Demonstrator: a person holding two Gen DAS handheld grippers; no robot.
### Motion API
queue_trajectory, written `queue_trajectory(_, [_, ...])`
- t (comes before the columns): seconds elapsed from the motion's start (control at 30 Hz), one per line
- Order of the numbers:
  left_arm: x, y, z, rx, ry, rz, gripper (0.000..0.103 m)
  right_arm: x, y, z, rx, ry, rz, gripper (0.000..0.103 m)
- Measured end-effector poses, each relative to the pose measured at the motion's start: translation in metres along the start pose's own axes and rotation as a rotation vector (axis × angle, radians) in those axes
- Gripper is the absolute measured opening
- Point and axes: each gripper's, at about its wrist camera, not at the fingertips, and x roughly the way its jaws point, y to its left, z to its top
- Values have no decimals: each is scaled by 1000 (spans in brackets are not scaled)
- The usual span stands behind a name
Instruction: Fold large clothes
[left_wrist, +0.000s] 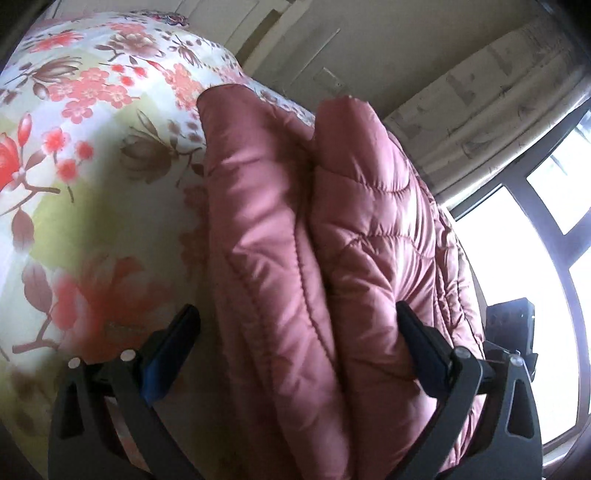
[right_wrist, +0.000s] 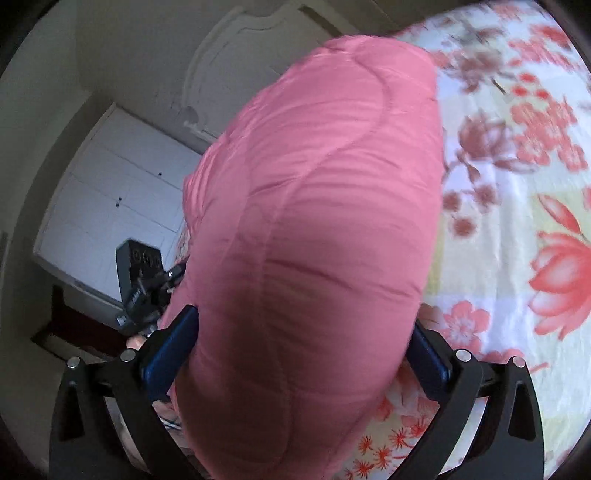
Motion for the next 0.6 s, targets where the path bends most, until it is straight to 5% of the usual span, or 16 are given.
queue_trajectory(0.1, [9, -1, 4, -19, 36, -88, 77, -13, 2, -1, -52, -91, -9, 78])
queue_trajectory(0.23, [13, -21, 16, 7, 12, -131, 50, -39, 8, 7, -123, -215, -106, 71])
queue_trajectory(0.43, [51, -90, 48, 115, -34, -145, 45, -90, -4, 45, -135, -356, -225, 70])
queue_trajectory(0.6, [110, -121, 69, 102, 3, -198, 46, -104, -58, 61, -51, -311, -381, 73])
